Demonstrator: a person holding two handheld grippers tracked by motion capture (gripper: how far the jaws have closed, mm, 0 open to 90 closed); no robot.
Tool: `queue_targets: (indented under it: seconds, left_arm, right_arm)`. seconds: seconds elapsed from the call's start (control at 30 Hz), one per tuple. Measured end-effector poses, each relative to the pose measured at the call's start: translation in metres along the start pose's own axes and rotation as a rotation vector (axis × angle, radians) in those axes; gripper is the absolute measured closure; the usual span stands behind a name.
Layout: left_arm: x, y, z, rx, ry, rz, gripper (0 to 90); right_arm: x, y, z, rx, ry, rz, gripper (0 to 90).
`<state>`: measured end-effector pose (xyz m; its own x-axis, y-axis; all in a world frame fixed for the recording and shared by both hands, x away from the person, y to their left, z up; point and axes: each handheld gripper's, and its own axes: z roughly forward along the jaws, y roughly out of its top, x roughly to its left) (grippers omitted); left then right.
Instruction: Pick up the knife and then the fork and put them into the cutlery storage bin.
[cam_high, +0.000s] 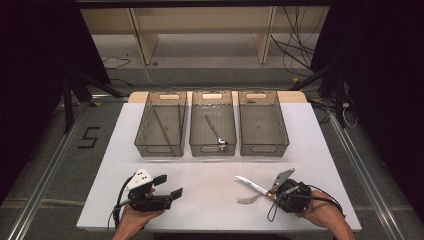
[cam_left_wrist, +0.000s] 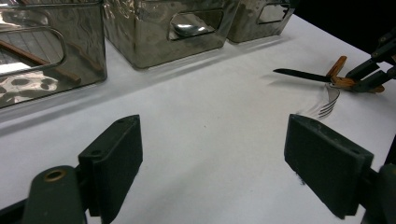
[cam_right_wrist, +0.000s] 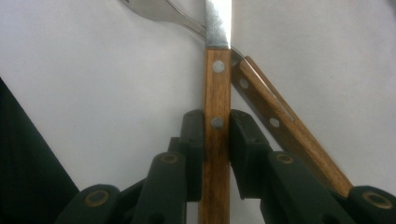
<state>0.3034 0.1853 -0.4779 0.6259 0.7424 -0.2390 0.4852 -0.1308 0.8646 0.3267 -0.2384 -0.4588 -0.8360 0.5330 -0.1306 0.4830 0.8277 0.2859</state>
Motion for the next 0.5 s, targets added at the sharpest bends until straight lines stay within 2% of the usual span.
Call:
queue_targets:
  seconds: [0.33, 0.5]
  left_arm:
    - [0.0, 0.0, 0.001, 0.004, -0.001, 0.007, 18.9]
    - [-0.001, 0.0, 0.001, 0.005, -0.002, 0.004, 18.9]
  right_arm:
    - [-0.001, 0.003, 0.004, 0.006, 0.018, 0.029, 74.7]
    - [-0.002, 0.011, 0.006, 0.011, 0.017, 0.043, 67.2]
